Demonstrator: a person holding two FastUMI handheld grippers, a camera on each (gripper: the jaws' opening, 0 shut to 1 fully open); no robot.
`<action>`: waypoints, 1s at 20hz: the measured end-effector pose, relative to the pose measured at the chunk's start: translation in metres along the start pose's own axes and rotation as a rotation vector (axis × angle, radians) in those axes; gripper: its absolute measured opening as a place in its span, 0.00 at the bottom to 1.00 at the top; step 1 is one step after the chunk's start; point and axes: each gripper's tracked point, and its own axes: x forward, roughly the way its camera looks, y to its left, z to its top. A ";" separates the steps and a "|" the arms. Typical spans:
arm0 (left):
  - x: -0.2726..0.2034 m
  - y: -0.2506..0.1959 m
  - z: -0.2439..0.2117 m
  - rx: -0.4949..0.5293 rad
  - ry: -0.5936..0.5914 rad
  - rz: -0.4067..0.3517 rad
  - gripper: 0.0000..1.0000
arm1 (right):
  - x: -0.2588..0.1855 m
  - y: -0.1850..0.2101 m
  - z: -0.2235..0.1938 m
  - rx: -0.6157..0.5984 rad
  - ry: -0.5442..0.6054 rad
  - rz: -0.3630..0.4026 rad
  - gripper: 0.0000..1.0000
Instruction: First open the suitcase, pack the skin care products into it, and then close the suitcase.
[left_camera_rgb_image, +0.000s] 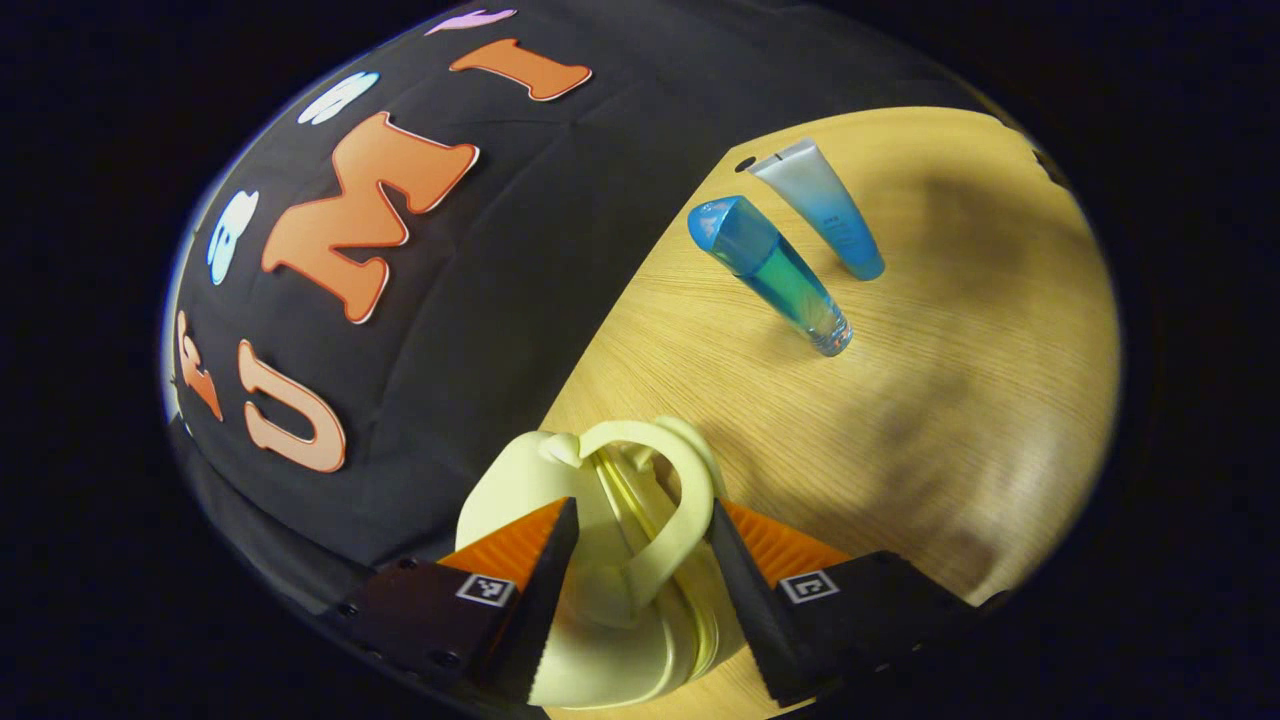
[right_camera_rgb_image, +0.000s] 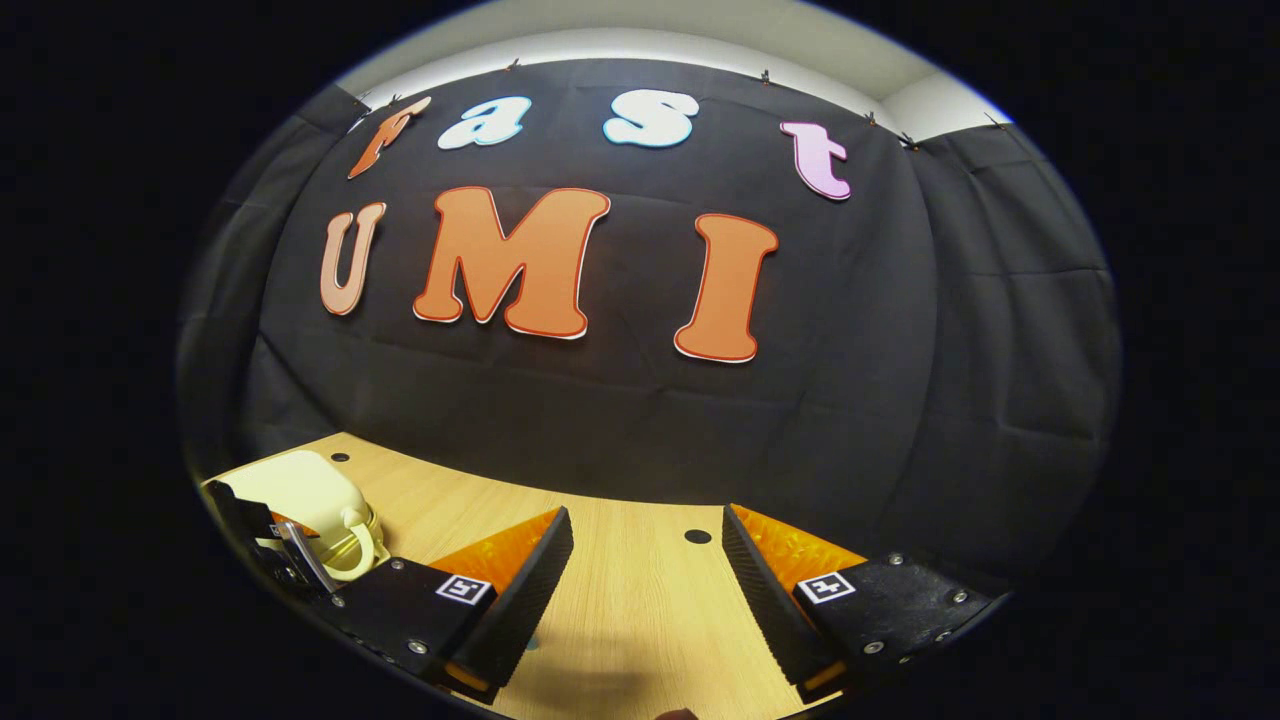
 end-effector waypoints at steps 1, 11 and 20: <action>0.002 -0.002 -0.001 0.022 0.010 0.002 0.79 | -0.001 -0.002 -0.001 0.000 0.000 -0.003 0.95; -0.016 0.025 0.008 -0.058 -0.008 0.034 0.15 | -0.005 -0.004 -0.001 -0.001 -0.002 -0.019 0.95; -0.048 0.140 0.010 -0.334 -0.076 0.150 0.10 | 0.003 0.030 0.002 -0.023 0.000 0.048 0.96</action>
